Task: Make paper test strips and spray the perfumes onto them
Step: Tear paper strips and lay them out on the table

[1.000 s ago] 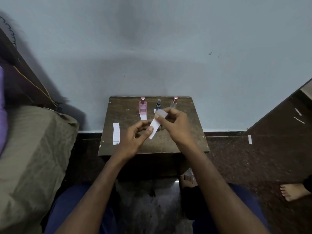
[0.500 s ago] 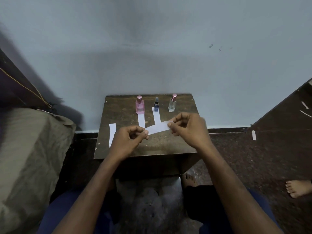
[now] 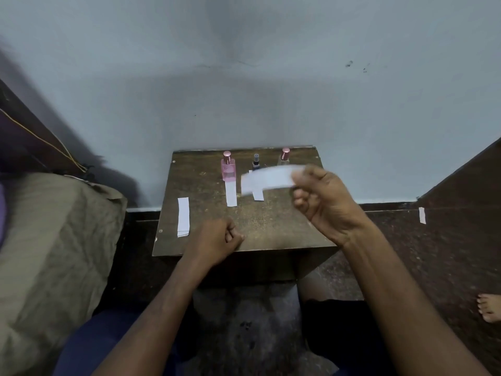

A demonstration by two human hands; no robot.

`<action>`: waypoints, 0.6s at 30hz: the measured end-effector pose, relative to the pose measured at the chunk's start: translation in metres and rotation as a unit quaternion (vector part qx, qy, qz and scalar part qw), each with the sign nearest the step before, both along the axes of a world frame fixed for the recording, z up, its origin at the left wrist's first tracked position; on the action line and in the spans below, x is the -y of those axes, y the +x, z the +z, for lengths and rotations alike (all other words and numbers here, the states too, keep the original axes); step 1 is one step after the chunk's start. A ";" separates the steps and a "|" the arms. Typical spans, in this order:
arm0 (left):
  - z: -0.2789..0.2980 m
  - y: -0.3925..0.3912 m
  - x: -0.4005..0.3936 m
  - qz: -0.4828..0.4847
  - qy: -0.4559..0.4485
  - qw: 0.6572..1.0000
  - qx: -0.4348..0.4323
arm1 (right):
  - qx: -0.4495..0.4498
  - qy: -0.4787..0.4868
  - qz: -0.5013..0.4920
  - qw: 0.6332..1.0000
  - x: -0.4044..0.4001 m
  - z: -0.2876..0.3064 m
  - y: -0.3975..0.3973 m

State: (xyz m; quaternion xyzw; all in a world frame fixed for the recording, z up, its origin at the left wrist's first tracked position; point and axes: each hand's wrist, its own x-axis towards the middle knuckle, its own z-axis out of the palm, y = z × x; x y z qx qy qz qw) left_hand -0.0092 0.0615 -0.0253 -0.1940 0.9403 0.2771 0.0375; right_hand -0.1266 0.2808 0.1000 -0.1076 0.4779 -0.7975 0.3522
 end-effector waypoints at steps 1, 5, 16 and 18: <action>-0.001 0.000 0.000 0.000 0.000 1.000 0.003 | 0.048 -0.081 0.015 0.995 0.001 0.006 0.000; 0.000 -0.002 0.000 -0.007 -0.002 1.000 0.024 | -0.259 0.380 -0.033 0.887 0.007 -0.030 0.004; 0.005 -0.001 -0.012 0.010 -0.135 0.987 -0.090 | -0.181 0.342 -0.079 0.919 0.007 -0.035 0.002; -0.002 0.002 -0.016 0.028 -0.144 0.989 -0.028 | -0.250 0.422 -0.071 0.868 0.003 -0.043 0.001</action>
